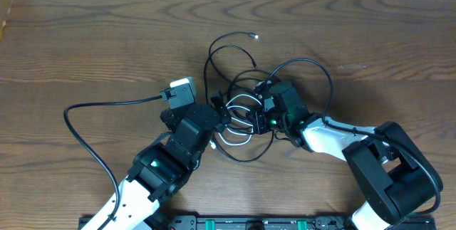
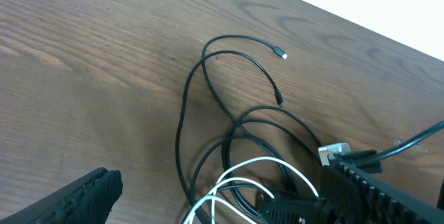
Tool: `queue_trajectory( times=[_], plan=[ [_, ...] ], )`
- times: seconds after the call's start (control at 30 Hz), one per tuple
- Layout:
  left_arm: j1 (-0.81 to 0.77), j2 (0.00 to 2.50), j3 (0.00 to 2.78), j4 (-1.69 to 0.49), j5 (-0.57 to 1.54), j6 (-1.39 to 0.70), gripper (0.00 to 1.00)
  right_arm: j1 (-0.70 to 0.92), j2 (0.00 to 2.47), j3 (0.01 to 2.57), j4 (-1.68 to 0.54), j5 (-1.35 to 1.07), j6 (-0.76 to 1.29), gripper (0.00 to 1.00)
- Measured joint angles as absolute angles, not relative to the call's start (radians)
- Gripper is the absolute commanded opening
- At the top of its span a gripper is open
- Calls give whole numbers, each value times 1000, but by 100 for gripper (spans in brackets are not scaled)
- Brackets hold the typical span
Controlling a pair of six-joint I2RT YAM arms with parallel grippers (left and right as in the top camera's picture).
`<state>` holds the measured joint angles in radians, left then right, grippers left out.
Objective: Untangle cables
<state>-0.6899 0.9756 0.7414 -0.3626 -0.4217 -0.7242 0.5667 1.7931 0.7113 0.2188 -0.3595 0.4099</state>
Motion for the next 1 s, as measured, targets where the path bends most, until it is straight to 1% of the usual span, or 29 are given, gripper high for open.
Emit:
queue_trajectory(
  times=[0.13, 0.3, 0.4, 0.63, 0.77, 0.8, 1.0],
  plan=[
    [-690, 976, 741, -363, -422, -724, 97, 561, 1793, 712, 222, -360, 410, 1],
    [-690, 976, 741, -363, -422, -724, 97, 502, 1755, 728, 180, -368, 410, 1],
    [-690, 976, 741, -363, -422, -724, 97, 449, 1653, 752, 151, -368, 410, 1],
    [-690, 976, 741, -363, -422, -724, 97, 363, 1325, 825, 167, -351, 362, 1],
    [-690, 976, 741, -363, -422, -724, 97, 344, 1195, 832, 110, -256, 312, 1],
    [-690, 976, 741, -363, -422, -724, 97, 344, 1185, 832, 101, -241, 305, 1],
    [-690, 976, 741, -363, -422, -724, 97, 331, 1166, 831, -12, 38, 250, 1]
  ],
)
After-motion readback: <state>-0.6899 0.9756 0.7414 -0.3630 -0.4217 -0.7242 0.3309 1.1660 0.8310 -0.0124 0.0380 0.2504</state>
